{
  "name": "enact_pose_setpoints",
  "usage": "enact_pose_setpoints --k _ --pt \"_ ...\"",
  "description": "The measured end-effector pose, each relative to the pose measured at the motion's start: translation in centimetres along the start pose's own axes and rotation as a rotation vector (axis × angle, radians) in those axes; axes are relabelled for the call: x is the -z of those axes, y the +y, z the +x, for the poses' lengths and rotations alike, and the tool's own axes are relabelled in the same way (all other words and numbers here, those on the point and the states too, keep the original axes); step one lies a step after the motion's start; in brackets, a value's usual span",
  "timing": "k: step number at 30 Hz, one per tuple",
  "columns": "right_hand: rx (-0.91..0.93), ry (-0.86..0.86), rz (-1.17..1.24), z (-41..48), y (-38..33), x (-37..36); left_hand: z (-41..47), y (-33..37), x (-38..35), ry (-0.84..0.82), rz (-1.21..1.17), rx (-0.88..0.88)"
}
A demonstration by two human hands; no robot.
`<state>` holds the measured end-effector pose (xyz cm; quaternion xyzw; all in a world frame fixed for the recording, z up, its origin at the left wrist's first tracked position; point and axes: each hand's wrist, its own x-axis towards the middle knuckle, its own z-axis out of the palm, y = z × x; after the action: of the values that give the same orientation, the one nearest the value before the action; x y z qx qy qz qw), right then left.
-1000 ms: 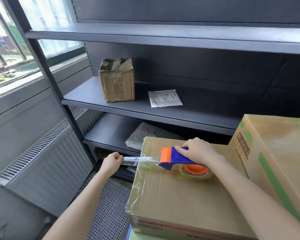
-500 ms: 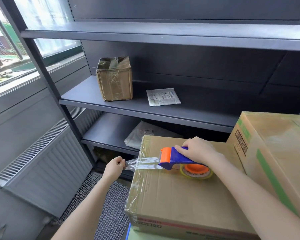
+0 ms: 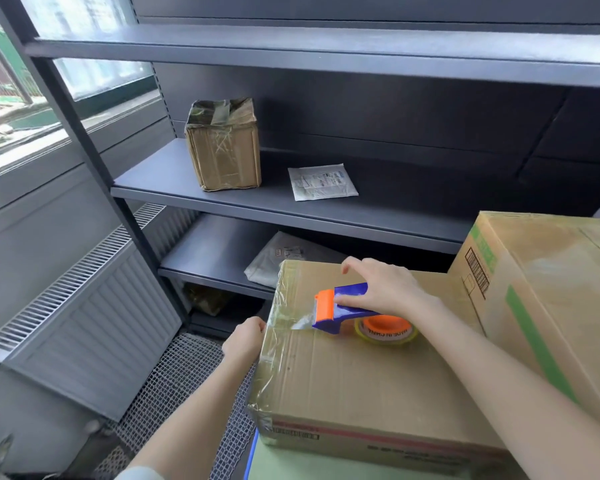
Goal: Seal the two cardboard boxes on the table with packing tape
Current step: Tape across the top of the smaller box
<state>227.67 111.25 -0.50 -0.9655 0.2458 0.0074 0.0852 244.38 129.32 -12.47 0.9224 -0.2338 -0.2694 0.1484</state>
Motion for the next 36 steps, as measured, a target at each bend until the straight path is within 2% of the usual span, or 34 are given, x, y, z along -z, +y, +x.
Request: enact_pose_setpoints --k 4,8,13,17,21,24,26,36 --pt "0.033 0.099 -0.014 0.0 -0.6 0.0 -0.4 0.6 0.6 -0.015 0.016 0.018" --pt "0.020 0.119 0.028 -0.5 -0.6 -0.1 -0.1 0.7 0.6 -0.044 -0.108 0.058" --pt "0.072 -0.001 0.062 -1.4 -0.3 0.4 0.0 -0.4 0.2 -0.095 -0.224 0.116" --pt "0.121 -0.081 -0.097 -1.5 -0.6 0.9 0.1 -0.3 0.3 0.029 -0.286 0.022" --pt "0.131 -0.163 -0.139 -1.9 -0.7 1.2 0.2 1.7 2.4 0.050 -0.413 -0.004" --pt "0.110 -0.140 -0.176 -2.3 -1.1 1.1 -1.1 3.7 1.7 -0.001 -0.250 -0.014" --pt "0.102 -0.155 -0.196 -2.3 -1.4 1.2 -2.1 4.3 0.3 0.041 -0.197 -0.008" --pt "0.139 -0.170 -0.194 -1.0 -3.6 1.1 -1.4 1.5 0.9 0.099 -0.265 -0.084"
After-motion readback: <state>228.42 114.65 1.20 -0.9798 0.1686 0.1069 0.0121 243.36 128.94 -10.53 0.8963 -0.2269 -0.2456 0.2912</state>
